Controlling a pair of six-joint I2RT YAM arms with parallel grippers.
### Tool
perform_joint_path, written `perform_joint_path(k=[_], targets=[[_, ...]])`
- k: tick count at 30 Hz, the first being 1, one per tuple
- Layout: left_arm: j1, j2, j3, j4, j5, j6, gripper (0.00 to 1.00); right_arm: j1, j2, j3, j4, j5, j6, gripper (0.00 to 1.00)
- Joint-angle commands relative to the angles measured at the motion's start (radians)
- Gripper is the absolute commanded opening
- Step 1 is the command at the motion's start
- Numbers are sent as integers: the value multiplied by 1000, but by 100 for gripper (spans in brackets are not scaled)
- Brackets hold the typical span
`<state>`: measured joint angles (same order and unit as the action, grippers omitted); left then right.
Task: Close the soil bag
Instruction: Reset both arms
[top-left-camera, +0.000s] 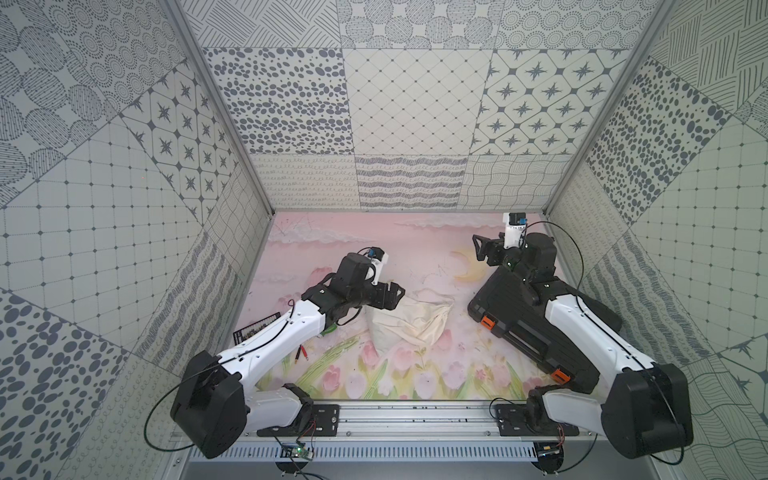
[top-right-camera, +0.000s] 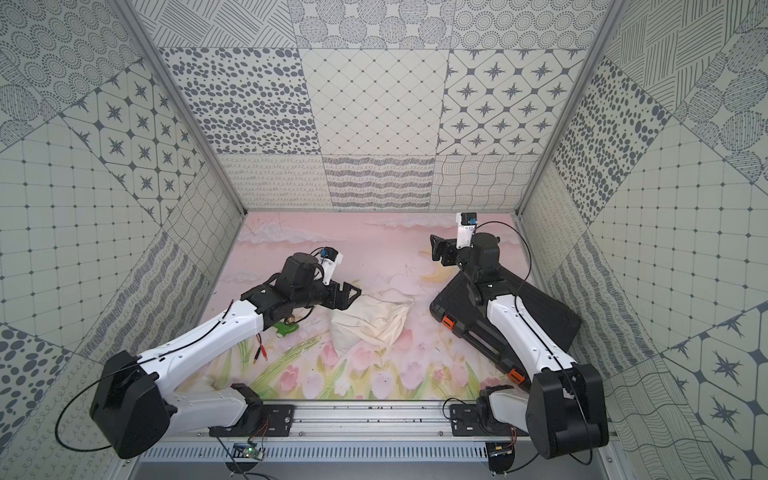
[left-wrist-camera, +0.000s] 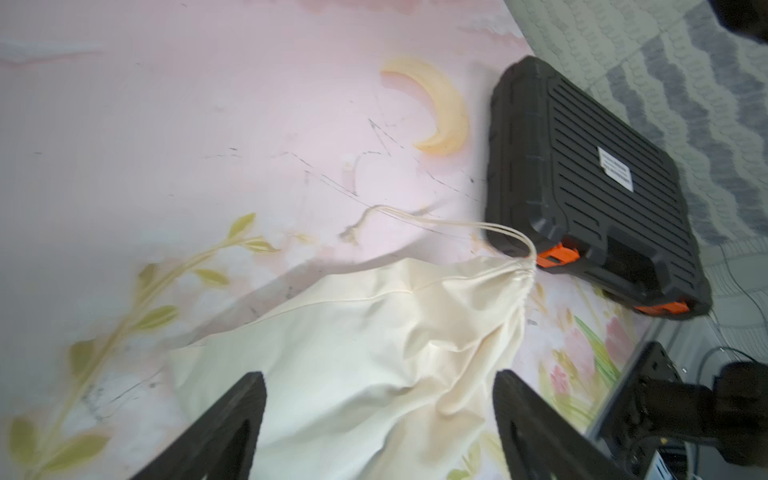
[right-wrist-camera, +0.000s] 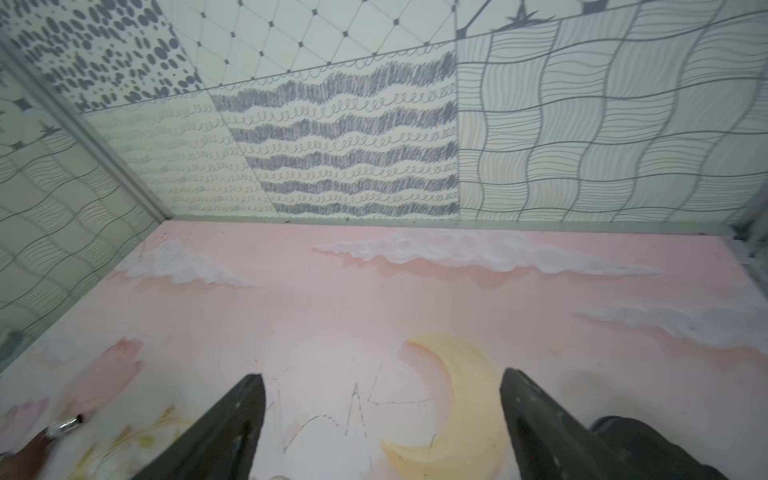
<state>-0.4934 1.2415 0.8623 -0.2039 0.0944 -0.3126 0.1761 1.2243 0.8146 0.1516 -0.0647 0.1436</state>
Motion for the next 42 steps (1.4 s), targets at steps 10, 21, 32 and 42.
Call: perform_joint_path(k=[10,21,32,42], targets=[[263,-81,-482,711,-678,148,99,-40,64,-340,497,289,-100,97],[301,151,-502,989,-504,274,99,-41,102,-430,690,315,-167,97],[353,356,-599,1382,-277,353,99,-40,52,-440,552,306,-144,97],[403,343,-488,1151,-308,277,99,-41,333,-556,999,264,-172,97]])
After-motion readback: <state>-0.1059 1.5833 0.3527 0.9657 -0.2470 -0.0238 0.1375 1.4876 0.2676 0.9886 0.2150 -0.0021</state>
